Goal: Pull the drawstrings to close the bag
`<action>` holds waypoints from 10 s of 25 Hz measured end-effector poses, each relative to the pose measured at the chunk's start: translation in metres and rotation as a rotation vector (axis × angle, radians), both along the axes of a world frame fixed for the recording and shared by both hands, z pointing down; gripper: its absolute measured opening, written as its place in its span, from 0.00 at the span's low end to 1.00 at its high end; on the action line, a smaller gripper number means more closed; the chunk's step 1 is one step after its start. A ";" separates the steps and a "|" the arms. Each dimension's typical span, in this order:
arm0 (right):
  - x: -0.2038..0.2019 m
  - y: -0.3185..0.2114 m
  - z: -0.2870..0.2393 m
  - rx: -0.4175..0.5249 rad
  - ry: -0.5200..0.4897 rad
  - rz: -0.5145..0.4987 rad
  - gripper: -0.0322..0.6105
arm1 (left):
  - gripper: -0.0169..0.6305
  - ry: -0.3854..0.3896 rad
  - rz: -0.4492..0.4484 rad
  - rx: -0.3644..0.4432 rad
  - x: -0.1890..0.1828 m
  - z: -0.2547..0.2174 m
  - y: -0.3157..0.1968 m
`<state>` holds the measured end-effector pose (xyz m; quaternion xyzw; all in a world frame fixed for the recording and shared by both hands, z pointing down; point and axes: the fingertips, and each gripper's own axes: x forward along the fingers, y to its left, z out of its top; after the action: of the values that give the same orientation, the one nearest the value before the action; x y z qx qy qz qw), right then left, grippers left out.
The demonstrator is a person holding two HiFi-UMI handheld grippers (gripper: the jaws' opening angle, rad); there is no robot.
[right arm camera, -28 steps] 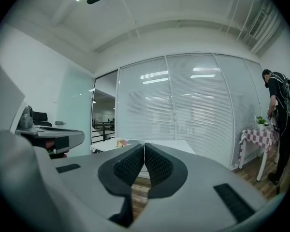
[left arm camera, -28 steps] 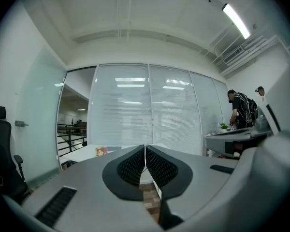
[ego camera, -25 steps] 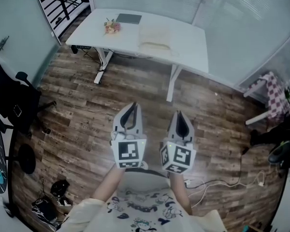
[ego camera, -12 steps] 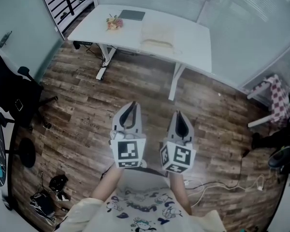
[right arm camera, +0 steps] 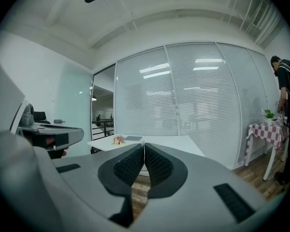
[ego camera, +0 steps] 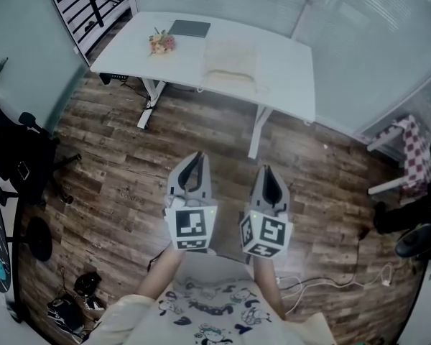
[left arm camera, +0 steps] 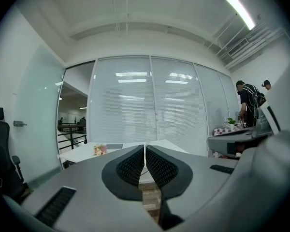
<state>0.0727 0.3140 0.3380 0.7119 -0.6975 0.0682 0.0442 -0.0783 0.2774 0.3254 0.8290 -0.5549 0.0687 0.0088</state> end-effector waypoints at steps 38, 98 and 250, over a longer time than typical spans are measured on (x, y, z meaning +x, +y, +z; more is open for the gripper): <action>0.032 -0.315 0.027 -0.095 0.040 0.001 0.08 | 0.09 0.014 -0.024 -0.065 0.003 0.028 -0.316; 0.117 -0.493 0.233 -0.772 0.222 -0.514 0.34 | 0.33 -0.372 0.165 -0.716 0.039 0.252 -0.482; 0.119 -0.524 0.226 -0.948 0.536 -0.655 0.08 | 0.10 -0.670 0.553 -0.891 0.072 0.281 -0.495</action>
<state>0.1916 -0.2096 0.5643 0.3570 -0.7379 0.1721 0.5463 -0.0066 -0.2176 0.6060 0.7921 -0.2102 0.5500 0.1611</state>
